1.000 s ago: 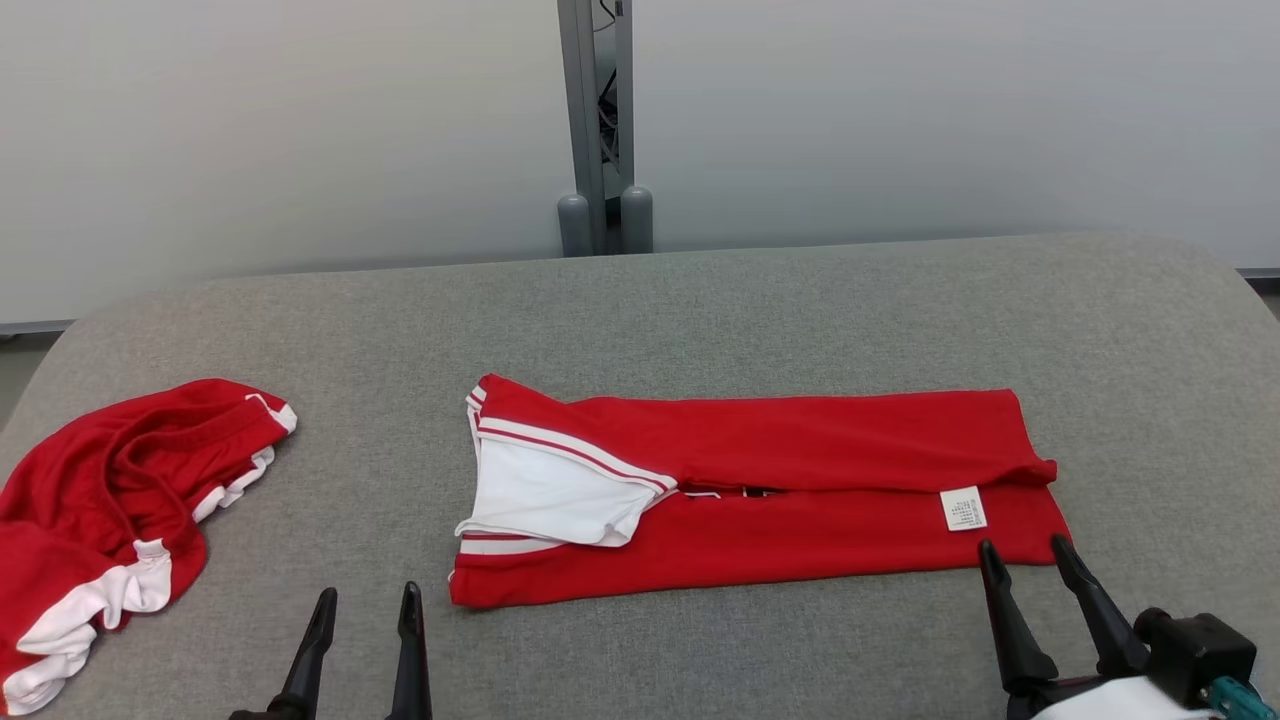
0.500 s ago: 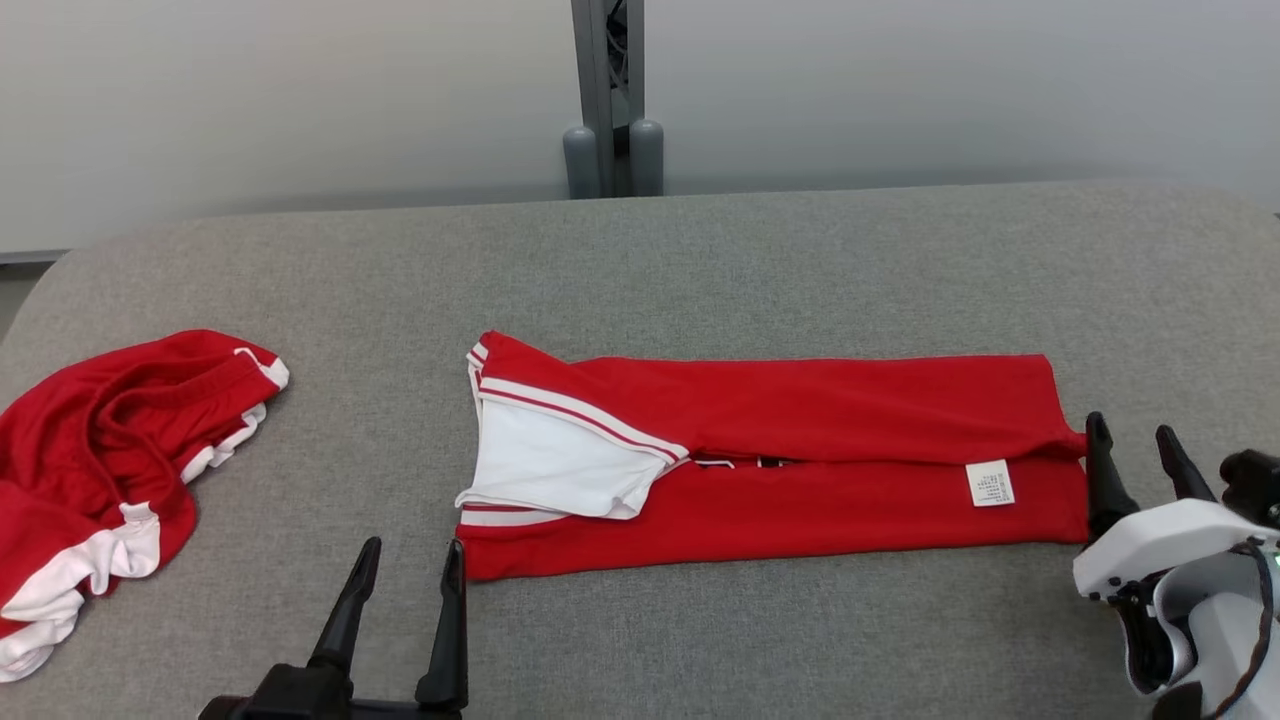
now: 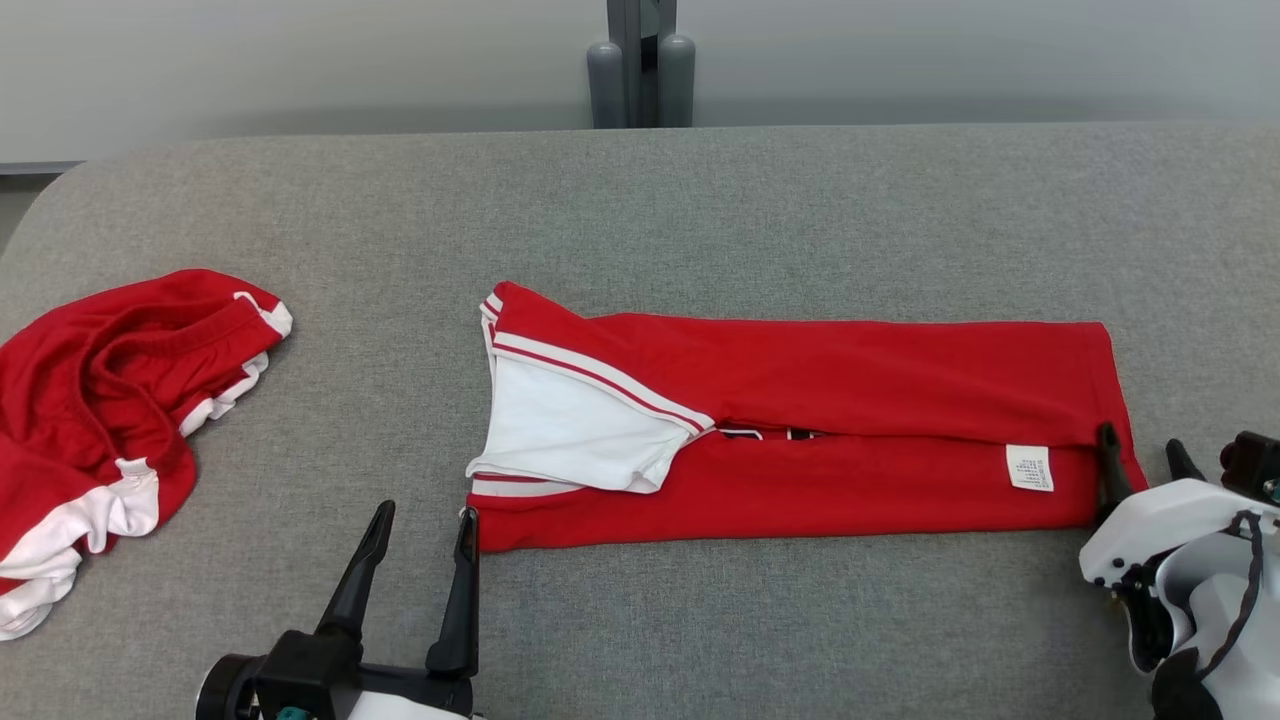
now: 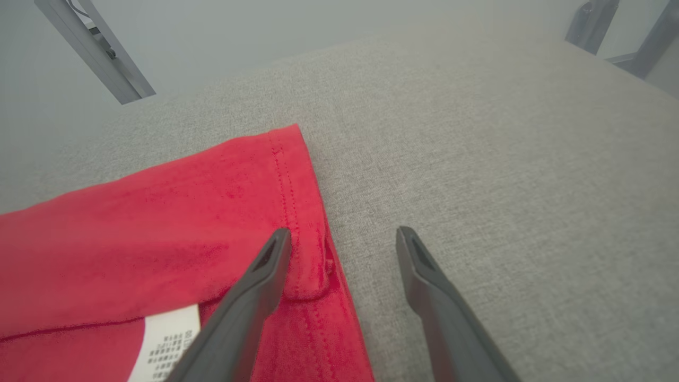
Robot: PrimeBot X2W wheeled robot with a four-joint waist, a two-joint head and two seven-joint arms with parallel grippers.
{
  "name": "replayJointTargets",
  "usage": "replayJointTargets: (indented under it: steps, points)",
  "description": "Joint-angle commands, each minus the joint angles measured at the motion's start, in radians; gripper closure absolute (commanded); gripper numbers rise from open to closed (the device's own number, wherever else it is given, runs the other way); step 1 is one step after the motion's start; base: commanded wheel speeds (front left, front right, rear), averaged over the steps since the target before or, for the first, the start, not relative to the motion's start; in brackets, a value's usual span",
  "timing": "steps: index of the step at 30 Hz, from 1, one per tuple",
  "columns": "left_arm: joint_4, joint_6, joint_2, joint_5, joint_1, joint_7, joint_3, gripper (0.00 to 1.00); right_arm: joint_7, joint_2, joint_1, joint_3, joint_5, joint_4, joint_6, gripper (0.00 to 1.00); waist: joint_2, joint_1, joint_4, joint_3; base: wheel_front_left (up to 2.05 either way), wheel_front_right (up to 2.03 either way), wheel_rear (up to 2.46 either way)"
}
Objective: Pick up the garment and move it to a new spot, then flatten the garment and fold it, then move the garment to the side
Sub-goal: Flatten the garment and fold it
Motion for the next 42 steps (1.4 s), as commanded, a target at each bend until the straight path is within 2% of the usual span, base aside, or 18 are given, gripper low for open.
replayJointTargets:
  steps: [1, 12, 13, 14, 15, 16, 17, 26, 37, 42]
  points:
    - [0.001, -0.003, 0.003, 0.004, -0.016, -0.004, 0.005, 0.00, -0.001, 0.002, 0.022, -0.011, -0.014, 0.005, 0.000, 0.00, -0.0001, 0.0000, 0.000, -0.001, 0.00, 0.00, 0.00]
    - [0.004, -0.011, 0.003, 0.011, -0.009, -0.004, -0.001, 0.00, 0.000, 0.054, 0.072, -0.059, -0.040, 0.022, 0.000, 0.00, -0.0001, 0.0000, -0.005, -0.020, 0.00, 0.00, 0.00]
    - [0.004, -0.011, 0.003, 0.011, -0.009, -0.004, -0.003, 0.00, 0.000, 0.056, 0.071, -0.058, -0.036, 0.026, 0.000, 0.16, -0.0001, 0.0000, -0.004, -0.021, 0.00, 0.00, 0.00]
    - [0.003, -0.010, 0.003, 0.011, -0.010, -0.004, -0.004, 0.00, 0.000, 0.057, 0.070, -0.059, -0.032, 0.030, 0.000, 0.54, -0.0001, 0.0000, -0.002, -0.022, 0.00, 0.00, 0.00]
    - [0.003, -0.010, 0.003, 0.011, -0.010, -0.004, -0.004, 0.00, 0.000, 0.057, 0.070, -0.059, -0.032, 0.030, 0.000, 0.54, -0.0001, 0.0000, -0.002, -0.022, 0.00, 0.00, 0.00]
    - [0.001, -0.009, 0.003, 0.010, -0.011, -0.004, -0.004, 0.00, 0.000, 0.058, 0.068, -0.057, -0.028, 0.034, 0.000, 0.87, -0.0001, 0.0000, 0.000, -0.023, 0.00, 0.00, 0.00]
    - [-0.001, -0.007, 0.003, 0.008, -0.011, -0.004, -0.003, 0.00, 0.000, 0.059, 0.064, -0.057, -0.020, 0.033, 0.000, 1.00, -0.0001, 0.0000, 0.002, -0.023, 0.00, 0.00, 0.00]
    - [-0.005, -0.003, 0.003, 0.002, -0.006, -0.004, 0.000, 0.00, -0.001, 0.021, 0.069, -0.044, 0.039, -0.042, 0.000, 1.00, -0.0001, 0.0000, 0.014, -0.027, 0.00, 0.00, 0.00]
    - [-0.014, 0.000, 0.003, 0.006, -0.018, -0.004, 0.003, 0.00, -0.001, -0.076, 0.062, -0.007, 0.083, -0.141, 0.000, 1.00, -0.0001, 0.0000, -0.010, -0.016, 0.00, 0.00, 0.00]
    - [-0.002, -0.002, 0.003, 0.000, -0.024, -0.004, -0.002, 0.00, -0.001, -0.057, 0.064, 0.065, 0.111, -0.184, 0.000, 1.00, -0.0001, 0.0000, -0.019, -0.023, 0.00, 0.00, 0.00]
